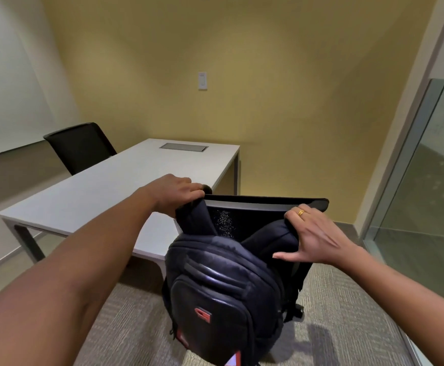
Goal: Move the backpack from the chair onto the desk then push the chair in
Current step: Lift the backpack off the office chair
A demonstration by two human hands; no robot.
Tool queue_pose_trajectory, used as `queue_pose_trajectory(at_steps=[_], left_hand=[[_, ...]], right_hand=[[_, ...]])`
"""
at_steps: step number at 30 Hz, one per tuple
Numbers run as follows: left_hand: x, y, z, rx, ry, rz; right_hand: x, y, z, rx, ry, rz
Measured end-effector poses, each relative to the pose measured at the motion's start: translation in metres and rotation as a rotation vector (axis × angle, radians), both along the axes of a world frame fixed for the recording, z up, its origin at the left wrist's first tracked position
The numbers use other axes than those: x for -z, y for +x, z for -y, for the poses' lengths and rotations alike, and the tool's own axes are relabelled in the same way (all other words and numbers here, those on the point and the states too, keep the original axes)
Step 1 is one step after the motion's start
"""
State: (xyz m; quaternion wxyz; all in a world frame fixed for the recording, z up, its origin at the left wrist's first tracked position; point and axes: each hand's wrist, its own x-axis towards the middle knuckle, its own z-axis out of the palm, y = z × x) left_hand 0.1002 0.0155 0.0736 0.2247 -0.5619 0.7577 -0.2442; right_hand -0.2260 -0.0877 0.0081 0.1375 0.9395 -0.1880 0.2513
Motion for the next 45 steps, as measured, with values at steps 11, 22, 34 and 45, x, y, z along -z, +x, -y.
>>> queue_pose_trajectory(at_steps=[11, 22, 34, 45], left_hand=[[-0.003, 0.031, -0.028, -0.145, -0.075, 0.032], [0.006, 0.036, -0.052, -0.337, 0.084, -0.149], [-0.01, 0.009, -0.059, -0.203, 0.064, -0.334], [-0.016, -0.07, -0.075, -0.033, -0.206, -0.731]], right_hand=[[-0.012, 0.036, -0.021, -0.007, 0.006, 0.002], [-0.024, 0.048, -0.022, -0.01, -0.025, -0.1], [-0.097, 0.014, -0.027, -0.096, -0.303, -0.318], [-0.223, -0.022, -0.029, -0.053, -0.591, -0.407]])
